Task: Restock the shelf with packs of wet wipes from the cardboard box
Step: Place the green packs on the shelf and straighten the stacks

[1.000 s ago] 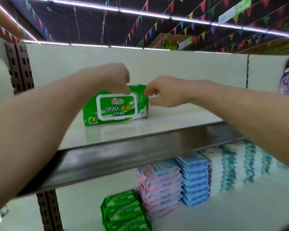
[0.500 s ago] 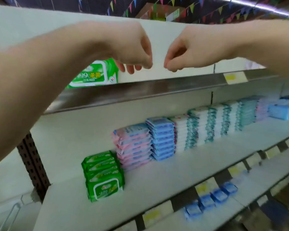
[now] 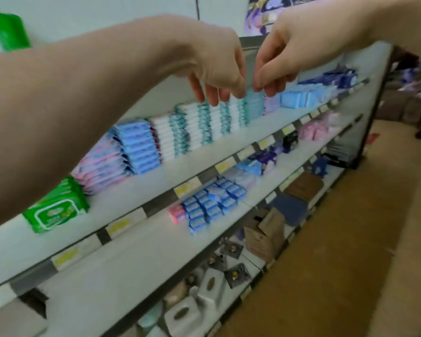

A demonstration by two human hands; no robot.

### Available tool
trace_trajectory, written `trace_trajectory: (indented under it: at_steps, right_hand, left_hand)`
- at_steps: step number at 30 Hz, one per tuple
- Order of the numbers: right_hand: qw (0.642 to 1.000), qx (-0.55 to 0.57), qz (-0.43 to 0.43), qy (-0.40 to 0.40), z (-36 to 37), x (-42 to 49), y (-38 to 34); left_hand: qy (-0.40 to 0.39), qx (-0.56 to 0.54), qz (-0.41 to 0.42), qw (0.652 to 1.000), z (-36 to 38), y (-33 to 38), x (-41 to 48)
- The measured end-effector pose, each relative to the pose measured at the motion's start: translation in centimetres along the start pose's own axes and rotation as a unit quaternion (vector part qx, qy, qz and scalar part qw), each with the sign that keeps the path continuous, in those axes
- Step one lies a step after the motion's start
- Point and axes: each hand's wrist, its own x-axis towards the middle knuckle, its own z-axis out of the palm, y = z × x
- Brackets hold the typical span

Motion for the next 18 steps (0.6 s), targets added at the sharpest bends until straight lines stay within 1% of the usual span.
trace_trajectory:
  at_steps: [4, 11, 16, 18]
  right_hand:
    - [0.998, 0.006, 0.047, -0.030, 0.7, -5.9, 4.7]
    - [0.984, 0.052, 0.149, -0.081, 3.1, -16.0, 12.0]
    - [0.964, 0.083, 0.216, -0.134, 5.5, -21.3, 17.5]
    - [0.955, 0.103, 0.242, -0.138, 6.3, -22.9, 19.6]
  left_hand:
    - [-0.065, -0.003, 0.028, 0.997, 4.1, 6.7, 0.6]
    - [-0.139, -0.019, 0.088, 0.986, 11.3, 15.8, 1.6]
    - [-0.208, -0.028, 0.136, 0.968, 16.5, 21.4, 3.2]
    - [-0.230, -0.024, 0.153, 0.961, 18.6, 23.4, 4.2]
